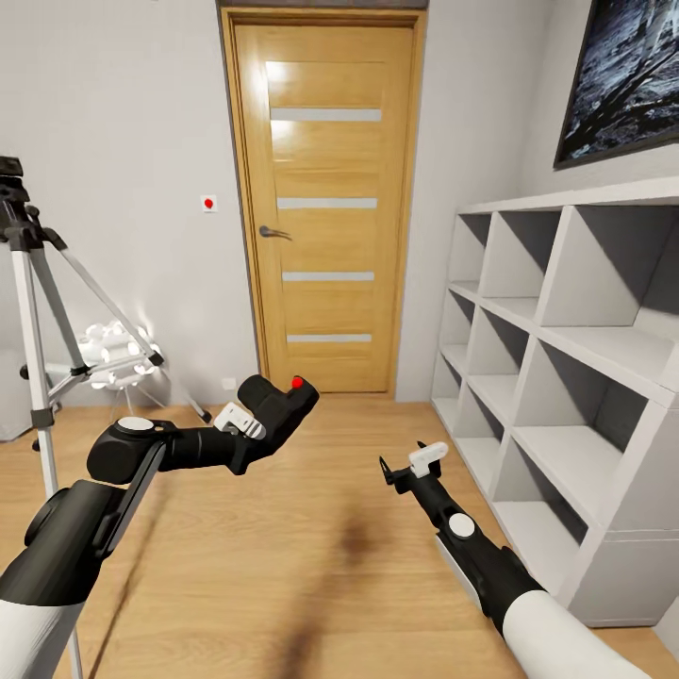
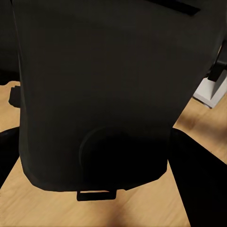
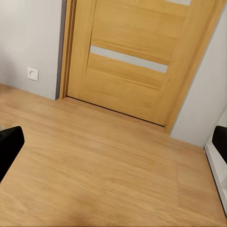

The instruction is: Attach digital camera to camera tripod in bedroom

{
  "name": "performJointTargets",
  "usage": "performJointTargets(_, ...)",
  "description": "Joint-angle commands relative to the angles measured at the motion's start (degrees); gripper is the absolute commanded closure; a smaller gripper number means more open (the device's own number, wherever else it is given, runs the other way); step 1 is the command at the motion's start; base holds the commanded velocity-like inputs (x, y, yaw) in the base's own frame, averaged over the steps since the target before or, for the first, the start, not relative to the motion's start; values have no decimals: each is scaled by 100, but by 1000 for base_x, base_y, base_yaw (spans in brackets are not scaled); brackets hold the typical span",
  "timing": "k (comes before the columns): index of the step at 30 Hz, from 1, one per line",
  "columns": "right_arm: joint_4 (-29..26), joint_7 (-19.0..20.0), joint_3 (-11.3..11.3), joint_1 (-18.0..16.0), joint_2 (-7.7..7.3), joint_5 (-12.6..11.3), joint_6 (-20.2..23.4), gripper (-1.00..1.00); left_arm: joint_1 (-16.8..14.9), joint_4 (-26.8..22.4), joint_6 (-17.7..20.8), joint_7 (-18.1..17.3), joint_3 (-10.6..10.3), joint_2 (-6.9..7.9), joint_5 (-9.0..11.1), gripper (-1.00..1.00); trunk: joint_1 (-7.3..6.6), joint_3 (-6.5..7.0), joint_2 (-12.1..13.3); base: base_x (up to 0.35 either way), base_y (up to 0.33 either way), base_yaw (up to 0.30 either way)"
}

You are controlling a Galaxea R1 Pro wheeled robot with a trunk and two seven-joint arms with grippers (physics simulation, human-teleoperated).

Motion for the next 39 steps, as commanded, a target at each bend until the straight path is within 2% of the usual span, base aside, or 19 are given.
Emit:
performJointTargets(1,2,3,13,-4,-4,1,-15,-100,-6,-5,19,-53,-2,2,-51,100,-24,12,39,0,0,0)
performJointTargets(28,2,-3,13,-3,-4,1,-15,-100,-6,-5,22,-53,-11,0,-51,100,-617,497,1122,0,0,1)
performJointTargets(39,2,-3,13,-6,-4,1,-15,-100,-6,-5,23,-53,-9,-3,-51,100,-858,695,1563,0,0,63)
